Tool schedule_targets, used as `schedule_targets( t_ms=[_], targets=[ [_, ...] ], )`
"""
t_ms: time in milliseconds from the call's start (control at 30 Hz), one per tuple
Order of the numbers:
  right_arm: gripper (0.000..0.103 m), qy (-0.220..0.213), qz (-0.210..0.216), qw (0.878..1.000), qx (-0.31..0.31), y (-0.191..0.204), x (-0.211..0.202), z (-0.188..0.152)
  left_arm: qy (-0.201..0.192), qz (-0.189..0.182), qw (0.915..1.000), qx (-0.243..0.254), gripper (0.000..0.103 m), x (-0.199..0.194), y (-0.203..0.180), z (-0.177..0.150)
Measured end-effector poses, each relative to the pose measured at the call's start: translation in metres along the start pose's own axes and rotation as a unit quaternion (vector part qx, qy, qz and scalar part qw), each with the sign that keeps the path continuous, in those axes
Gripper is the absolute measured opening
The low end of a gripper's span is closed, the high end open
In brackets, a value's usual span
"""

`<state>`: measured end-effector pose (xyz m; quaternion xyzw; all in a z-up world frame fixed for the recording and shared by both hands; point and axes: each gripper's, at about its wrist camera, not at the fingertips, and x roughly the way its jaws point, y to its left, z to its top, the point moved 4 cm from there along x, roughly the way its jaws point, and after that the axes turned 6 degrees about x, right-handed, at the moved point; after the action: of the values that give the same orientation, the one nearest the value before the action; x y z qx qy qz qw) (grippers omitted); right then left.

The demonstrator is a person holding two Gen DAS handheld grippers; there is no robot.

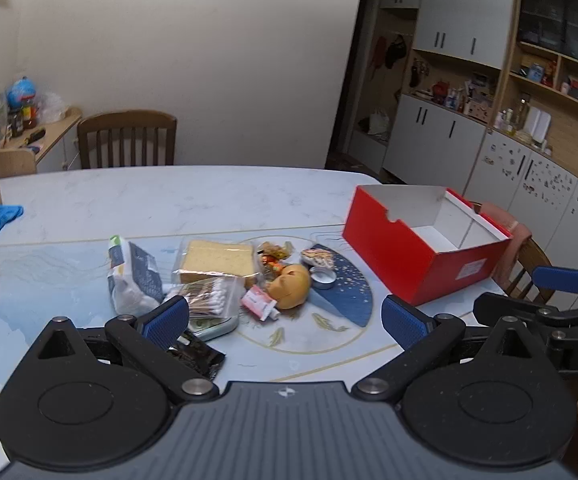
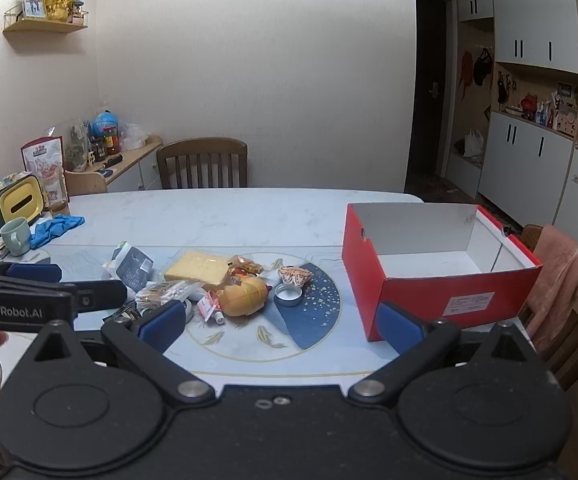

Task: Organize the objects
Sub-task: 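Reach the left tool toward the black snack packet while the right tool approaches the yellow chick toy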

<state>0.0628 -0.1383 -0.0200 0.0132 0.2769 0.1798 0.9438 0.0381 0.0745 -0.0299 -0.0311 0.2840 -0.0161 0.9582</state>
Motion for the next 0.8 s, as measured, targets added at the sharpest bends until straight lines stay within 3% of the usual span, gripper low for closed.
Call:
schedule_targets(
  t_ms=[200,500,800],
  targets=[
    [0.102,0.016,0.008,1.000,-0.001,0.010,0.019,0.004,0.012,-0.001,0.9999,-0.004,0.103,0.013,0.015,0.001],
    [0.102,0.054,0.018,0.998,0.011,0.022,0.062,0.008,0.014,0.034,0.9983,0.045,0.103,0.038,0.041,-0.014],
    [0.101,0.085,0.009,0.996,0.017,0.026,0.118,0.013,0.045,0.035,0.9938,0.095,0.103,0.083,0.058,-0.043]
  ],
)
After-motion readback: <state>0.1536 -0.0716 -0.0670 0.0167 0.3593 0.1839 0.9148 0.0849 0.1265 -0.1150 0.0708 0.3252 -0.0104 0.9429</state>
